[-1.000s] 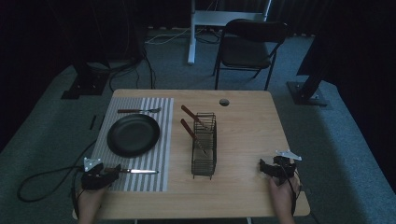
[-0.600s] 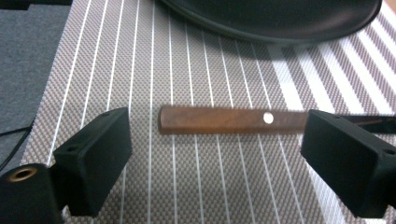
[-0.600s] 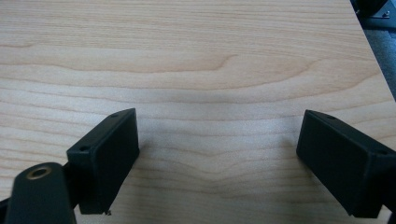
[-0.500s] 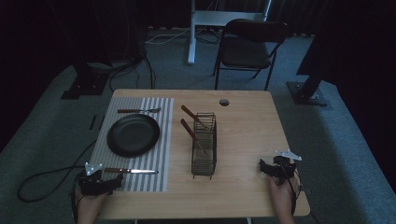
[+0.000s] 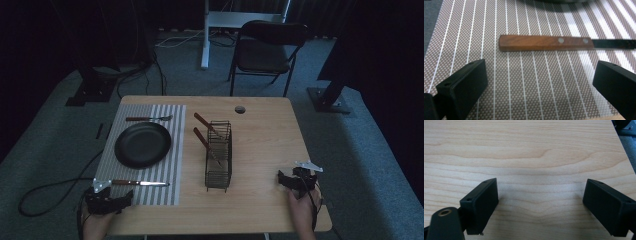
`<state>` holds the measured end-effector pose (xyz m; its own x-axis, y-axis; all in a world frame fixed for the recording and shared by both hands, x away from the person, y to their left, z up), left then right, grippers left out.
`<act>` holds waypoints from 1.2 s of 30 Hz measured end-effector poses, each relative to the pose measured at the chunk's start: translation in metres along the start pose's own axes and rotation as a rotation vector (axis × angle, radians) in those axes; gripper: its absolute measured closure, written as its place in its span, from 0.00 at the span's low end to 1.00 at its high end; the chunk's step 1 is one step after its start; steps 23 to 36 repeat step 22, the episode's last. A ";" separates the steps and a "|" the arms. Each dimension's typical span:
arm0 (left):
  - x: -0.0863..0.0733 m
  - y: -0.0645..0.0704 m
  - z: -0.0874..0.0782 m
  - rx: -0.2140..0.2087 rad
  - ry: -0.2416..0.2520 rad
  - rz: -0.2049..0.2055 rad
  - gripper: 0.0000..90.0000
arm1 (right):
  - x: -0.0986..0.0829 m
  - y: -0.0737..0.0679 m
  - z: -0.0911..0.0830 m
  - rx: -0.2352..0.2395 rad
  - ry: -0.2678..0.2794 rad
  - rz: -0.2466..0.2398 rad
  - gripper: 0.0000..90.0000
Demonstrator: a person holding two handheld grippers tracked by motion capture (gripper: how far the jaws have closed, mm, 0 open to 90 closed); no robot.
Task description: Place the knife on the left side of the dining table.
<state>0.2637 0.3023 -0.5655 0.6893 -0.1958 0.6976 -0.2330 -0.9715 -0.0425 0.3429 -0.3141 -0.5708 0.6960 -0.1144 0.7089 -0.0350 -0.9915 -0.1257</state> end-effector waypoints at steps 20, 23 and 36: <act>-0.003 0.001 0.000 0.034 0.001 0.014 0.00 | 0.000 0.000 0.000 0.000 0.000 0.000 0.13; -0.003 0.001 0.000 0.041 -0.002 0.022 0.00 | 0.000 0.000 0.000 0.000 0.000 -0.001 0.13; -0.003 0.001 0.000 0.041 -0.002 0.022 0.00 | 0.000 0.000 0.000 0.000 0.000 -0.001 0.13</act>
Point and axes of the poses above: each handheld gripper's, and its own axes: z roughly forward along the jaws, x roughly out of its top, y roughly to its right, the point moved 3 cm from there along z, roughly forward along the jaws, and after that the axes turned 9 degrees about z, right-handed, at the moved point
